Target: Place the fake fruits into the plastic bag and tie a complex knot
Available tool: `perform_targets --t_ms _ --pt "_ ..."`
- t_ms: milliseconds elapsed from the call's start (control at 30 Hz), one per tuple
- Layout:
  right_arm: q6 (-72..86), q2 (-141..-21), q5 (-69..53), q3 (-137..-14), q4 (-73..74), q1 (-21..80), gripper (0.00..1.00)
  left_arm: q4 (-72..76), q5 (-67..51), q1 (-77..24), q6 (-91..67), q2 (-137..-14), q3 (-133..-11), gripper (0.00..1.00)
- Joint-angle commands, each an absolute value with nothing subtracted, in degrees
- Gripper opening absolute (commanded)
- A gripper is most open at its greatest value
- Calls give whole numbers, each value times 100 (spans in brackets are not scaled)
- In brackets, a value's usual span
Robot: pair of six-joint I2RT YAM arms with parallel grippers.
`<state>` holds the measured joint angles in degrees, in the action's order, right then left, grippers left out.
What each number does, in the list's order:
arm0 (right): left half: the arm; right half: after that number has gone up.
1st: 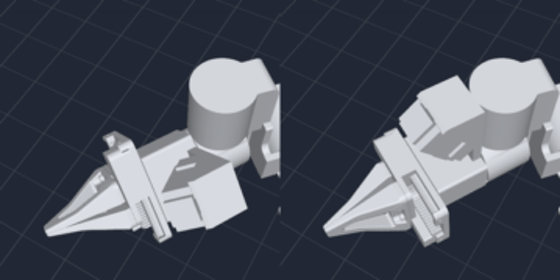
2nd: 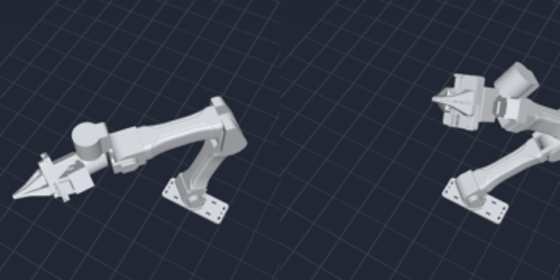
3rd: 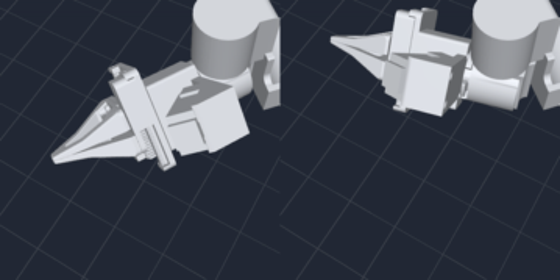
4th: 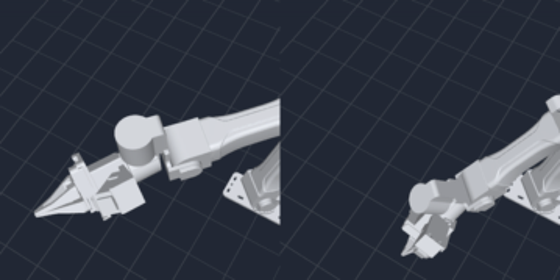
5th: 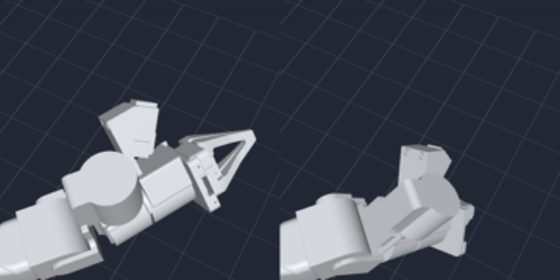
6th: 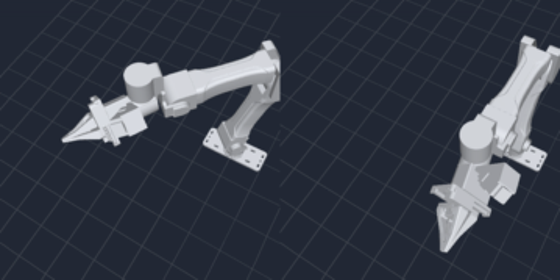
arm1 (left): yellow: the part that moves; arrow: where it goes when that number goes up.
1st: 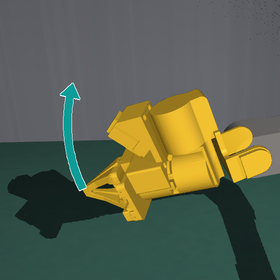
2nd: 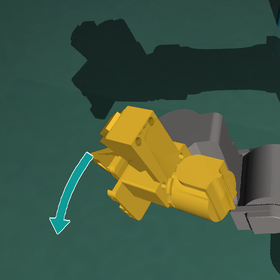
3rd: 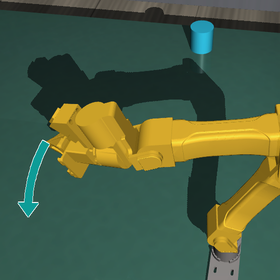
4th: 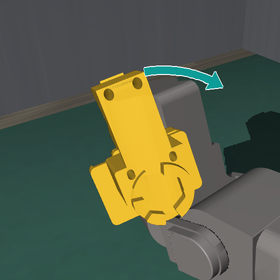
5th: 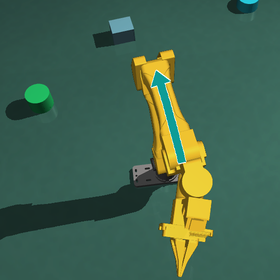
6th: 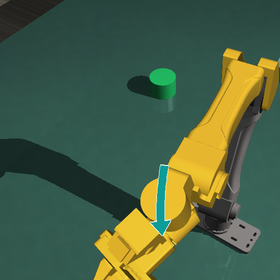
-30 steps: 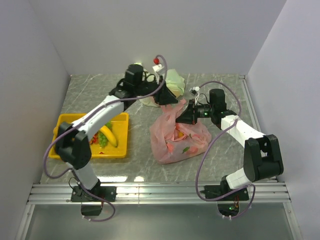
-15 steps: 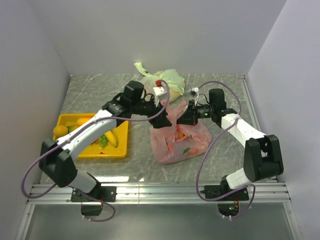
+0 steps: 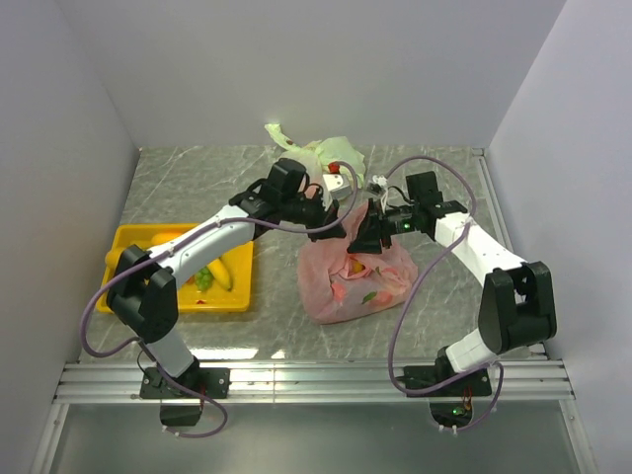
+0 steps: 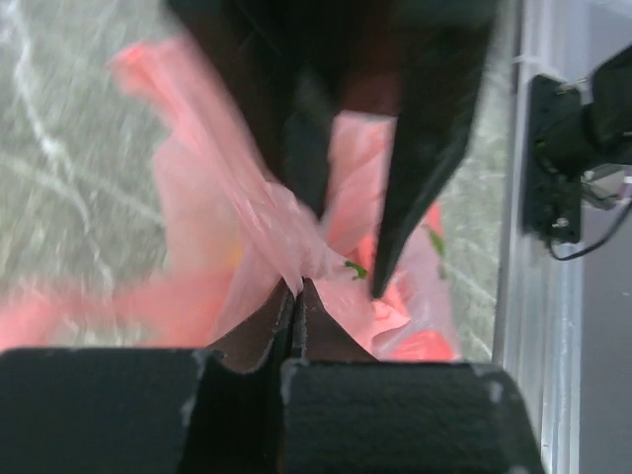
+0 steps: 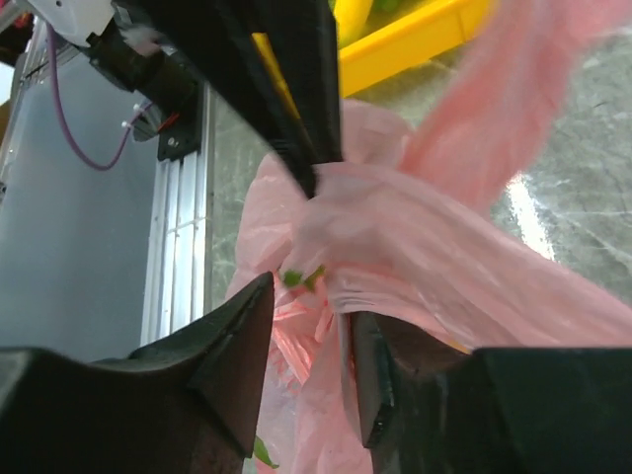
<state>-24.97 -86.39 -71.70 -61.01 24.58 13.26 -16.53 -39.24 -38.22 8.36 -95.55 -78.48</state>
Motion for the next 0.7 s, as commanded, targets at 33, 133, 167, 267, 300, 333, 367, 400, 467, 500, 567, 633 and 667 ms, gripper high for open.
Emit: perform_targets --t_ms 33,133,167,267,300,333,367,400,467,500,567,633,667 --pt "-2787 -8771 -7321 -6372 2769 1389 47 -1230 -4754 -3894 1028 -9510 -8112 1" --pt "-2339 -8772 -7321 -6293 2165 1380 46 -1204 -5044 -3955 993 -9501 -8068 0" --pt "-2277 -8780 -7330 -6284 2101 1380 44 -1239 -5045 -3972 1011 -9510 -8068 0" --pt "-2241 -8806 -7356 -6310 2091 1397 25 -1345 -4975 -3982 950 -9536 -8121 4" --pt "-2354 -8824 -7348 -6328 2144 1389 17 -1353 -4853 -3938 888 -9510 -8156 11" --pt "-2408 -8824 -7339 -6337 2240 1380 7 -1371 -4860 -3877 809 -9484 -8182 14" --pt "-2452 -8824 -7330 -6328 2276 1380 3 -1380 -4869 -3806 756 -9405 -8200 18" --pt "-2522 -8807 -7321 -6311 2294 1380 0 -1397 -4817 -3649 695 -9352 -8287 28" --pt "-2514 -8746 -7278 -6249 2233 1380 0 -1336 -4834 -3403 370 -9125 -8445 37" --pt "-2531 -8728 -7251 -6232 2206 1380 0 -1301 -4825 -3158 247 -9053 -8498 44" --pt "-2557 -8649 -7207 -6170 2136 1380 0 -1397 -4501 -2972 44 -8861 -8708 50" --pt "-2645 -8570 -7137 -6144 2127 1389 0 -1808 -3941 -2839 148 -8798 -8867 58" --pt "-2680 -8543 -7119 -6135 2127 1389 0 -1941 -3711 -2830 176 -8789 -8990 63"
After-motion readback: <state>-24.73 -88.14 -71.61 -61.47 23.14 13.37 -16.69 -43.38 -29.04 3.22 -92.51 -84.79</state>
